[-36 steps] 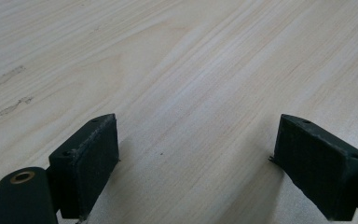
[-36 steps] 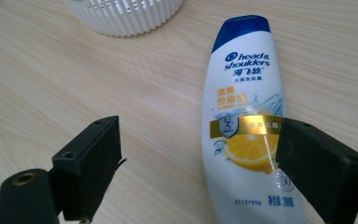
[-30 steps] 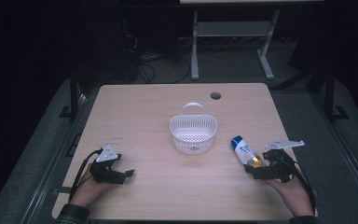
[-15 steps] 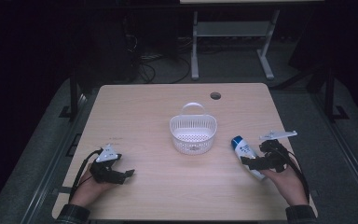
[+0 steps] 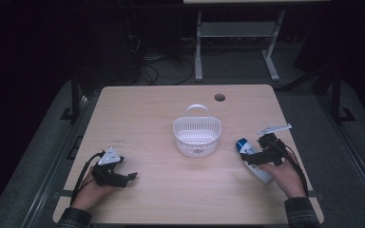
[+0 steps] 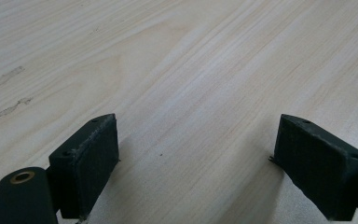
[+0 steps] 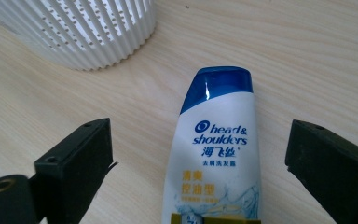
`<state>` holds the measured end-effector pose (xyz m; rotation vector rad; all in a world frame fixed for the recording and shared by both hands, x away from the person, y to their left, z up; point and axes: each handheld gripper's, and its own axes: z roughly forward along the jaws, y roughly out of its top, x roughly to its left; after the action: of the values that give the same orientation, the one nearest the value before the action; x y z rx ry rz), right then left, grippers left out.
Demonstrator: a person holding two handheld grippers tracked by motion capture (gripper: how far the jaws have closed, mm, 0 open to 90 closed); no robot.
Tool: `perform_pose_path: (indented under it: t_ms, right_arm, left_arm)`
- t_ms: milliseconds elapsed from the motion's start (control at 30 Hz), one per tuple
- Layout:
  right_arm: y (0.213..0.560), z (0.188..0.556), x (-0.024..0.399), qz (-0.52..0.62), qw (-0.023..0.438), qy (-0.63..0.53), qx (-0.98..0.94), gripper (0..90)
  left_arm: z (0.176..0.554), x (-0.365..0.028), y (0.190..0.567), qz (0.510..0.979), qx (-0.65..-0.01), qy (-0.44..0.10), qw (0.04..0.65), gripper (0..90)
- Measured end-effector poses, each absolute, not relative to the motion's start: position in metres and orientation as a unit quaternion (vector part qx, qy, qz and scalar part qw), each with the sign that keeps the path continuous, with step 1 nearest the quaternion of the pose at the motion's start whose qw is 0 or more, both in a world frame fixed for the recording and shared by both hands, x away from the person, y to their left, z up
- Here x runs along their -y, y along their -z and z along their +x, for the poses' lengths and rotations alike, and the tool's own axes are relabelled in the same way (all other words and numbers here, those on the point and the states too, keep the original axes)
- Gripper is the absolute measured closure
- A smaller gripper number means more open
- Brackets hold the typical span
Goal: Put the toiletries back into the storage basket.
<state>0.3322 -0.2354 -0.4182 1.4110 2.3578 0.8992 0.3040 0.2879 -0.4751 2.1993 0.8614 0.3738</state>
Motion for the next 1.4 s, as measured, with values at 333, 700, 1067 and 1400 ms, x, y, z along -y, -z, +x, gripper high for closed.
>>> perform_pose_path:
  t_ms: [333,700,1067,1400]
  right_arm:
    - [0.427,0.352,0.225,0.477,0.122,-0.269,-0.828,3.0]
    - [0.445,0.373,0.219,0.486,0.113,-0.230,-0.836,4.8]
    - [0.456,0.379,0.217,0.491,0.093,-0.208,-0.841,11.9]
    - [0.454,0.376,0.215,0.484,0.098,-0.197,-0.847,24.8]
  left_arm:
    - [0.304,-0.288,0.475,0.856,-0.335,-0.145,0.366,13.1]
    - [0.304,-0.288,0.475,0.856,-0.335,-0.145,0.365,13.1]
    - [0.304,-0.288,0.475,0.856,-0.335,-0.145,0.365,13.1]
    - [0.304,-0.288,0.475,0.856,-0.335,-0.145,0.365,13.1]
